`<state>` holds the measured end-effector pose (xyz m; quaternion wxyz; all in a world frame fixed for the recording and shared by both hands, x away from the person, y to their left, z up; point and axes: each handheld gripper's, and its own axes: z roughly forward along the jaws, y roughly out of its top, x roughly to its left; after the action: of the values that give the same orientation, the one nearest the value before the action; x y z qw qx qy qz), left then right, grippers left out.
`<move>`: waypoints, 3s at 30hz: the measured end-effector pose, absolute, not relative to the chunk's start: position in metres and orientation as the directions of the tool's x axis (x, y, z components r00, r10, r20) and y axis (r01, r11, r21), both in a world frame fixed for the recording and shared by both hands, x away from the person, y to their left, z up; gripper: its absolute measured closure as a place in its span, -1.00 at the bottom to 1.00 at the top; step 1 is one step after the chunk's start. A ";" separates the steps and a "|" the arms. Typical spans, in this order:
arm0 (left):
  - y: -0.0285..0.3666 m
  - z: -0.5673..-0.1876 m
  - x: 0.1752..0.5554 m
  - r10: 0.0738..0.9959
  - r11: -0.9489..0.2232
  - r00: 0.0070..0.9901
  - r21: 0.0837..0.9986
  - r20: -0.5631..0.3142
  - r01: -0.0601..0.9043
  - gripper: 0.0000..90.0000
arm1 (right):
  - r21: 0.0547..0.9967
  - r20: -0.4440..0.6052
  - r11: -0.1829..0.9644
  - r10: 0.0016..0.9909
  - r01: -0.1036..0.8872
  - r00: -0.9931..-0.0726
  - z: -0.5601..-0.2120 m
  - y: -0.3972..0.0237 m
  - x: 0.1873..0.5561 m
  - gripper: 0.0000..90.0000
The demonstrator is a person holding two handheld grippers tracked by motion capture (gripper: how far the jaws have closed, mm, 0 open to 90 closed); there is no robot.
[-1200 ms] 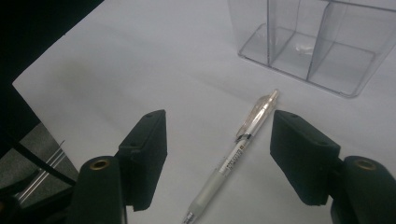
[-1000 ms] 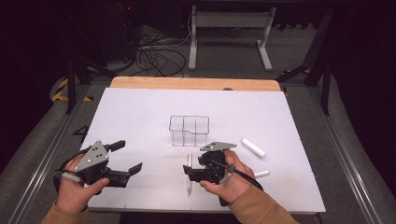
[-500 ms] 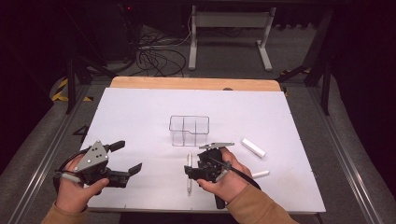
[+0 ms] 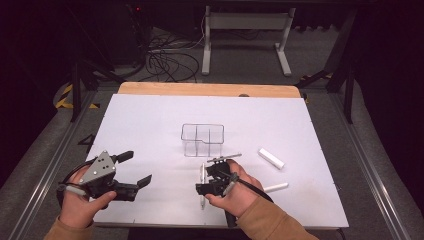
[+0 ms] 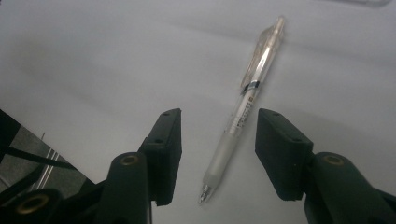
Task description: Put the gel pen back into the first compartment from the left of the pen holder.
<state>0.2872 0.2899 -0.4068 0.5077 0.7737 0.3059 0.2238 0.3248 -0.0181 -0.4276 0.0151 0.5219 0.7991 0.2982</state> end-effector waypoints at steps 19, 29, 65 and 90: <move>0.290 -0.408 0.287 0.701 -0.299 0.712 0.921 0.035 0.249 -0.84 | 0.352 0.278 0.232 0.899 0.907 -0.338 -0.450 -0.005 0.323 0.44; 0.291 -0.408 0.288 0.703 -0.302 0.710 0.919 0.035 0.253 -0.84 | 0.310 0.248 0.183 0.932 0.933 -0.265 -0.454 0.002 0.320 0.60; 0.291 -0.409 0.288 0.701 -0.304 0.712 0.918 0.035 0.253 -0.84 | 0.304 0.269 0.055 0.953 0.951 -0.141 -0.450 0.000 0.318 0.79; 0.292 -0.410 0.288 0.705 -0.304 0.708 0.918 0.037 0.255 -0.84 | 0.426 0.254 0.171 0.920 0.888 -0.299 -0.402 -0.035 0.308 0.79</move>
<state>0.2882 0.2916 -0.4095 0.5023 0.7758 0.3095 0.2239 0.3082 -0.0355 -0.4019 0.0309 0.5913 0.7646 0.2547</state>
